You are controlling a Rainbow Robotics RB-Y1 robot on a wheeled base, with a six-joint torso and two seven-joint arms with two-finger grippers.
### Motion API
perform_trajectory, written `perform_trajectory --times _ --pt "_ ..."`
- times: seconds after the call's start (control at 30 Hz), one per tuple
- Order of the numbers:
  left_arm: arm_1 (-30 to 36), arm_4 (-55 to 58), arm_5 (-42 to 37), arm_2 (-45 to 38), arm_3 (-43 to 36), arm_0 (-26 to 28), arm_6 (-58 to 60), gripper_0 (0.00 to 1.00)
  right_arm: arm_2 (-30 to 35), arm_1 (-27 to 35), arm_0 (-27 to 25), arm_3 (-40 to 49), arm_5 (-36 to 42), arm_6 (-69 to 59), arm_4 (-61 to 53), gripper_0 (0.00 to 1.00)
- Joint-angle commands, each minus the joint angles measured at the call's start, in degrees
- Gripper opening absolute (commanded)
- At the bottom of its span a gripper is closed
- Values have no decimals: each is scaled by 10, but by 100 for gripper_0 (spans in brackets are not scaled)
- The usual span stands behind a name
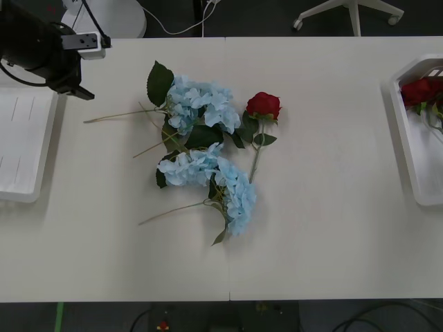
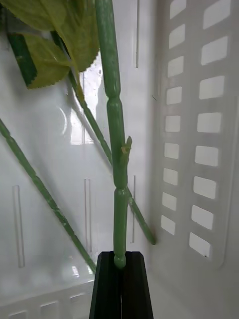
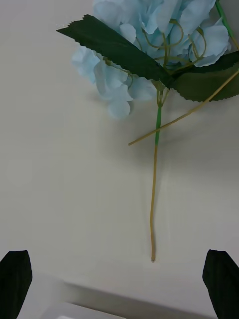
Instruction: Put the red flowers into the right box and the blue flowers into the left box
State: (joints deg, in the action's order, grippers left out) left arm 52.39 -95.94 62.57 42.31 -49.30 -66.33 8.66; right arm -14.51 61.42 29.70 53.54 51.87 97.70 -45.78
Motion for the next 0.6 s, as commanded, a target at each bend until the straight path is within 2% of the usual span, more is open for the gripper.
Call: perform_trajectory --times 0.03,0.13,0.17,0.2,0.23,0.27,0.37,0.43,0.6 --pt "-67 -64 18 1 47 -52 39 100 -10 -21 19 -27 -23 1 39 0" --pt "-104 -104 45 1 75 -64 68 100 -35 -21 19 -23 -26 -1 39 0" --pt "-113 -115 51 1 79 -66 78 100 -40 -21 19 -21 -27 1 38 7" --pt "-123 -126 57 1 82 -67 89 100 -43 -21 19 -21 -27 1 39 27" --pt "-127 -131 59 1 82 -67 96 100 -44 -21 19 -21 -27 1 39 35" --pt "-139 -143 63 1 82 -67 113 100 -44 -21 19 -20 -27 6 51 50" --pt "-159 -166 69 1 82 -67 141 100 -43 -17 19 -9 -18 11 62 67" --pt "-170 -184 71 1 83 -66 159 100 -42 -10 24 2 0 15 53 75" --pt "-190 -212 61 1 97 -67 183 100 -40 16 67 36 109 22 28 80"
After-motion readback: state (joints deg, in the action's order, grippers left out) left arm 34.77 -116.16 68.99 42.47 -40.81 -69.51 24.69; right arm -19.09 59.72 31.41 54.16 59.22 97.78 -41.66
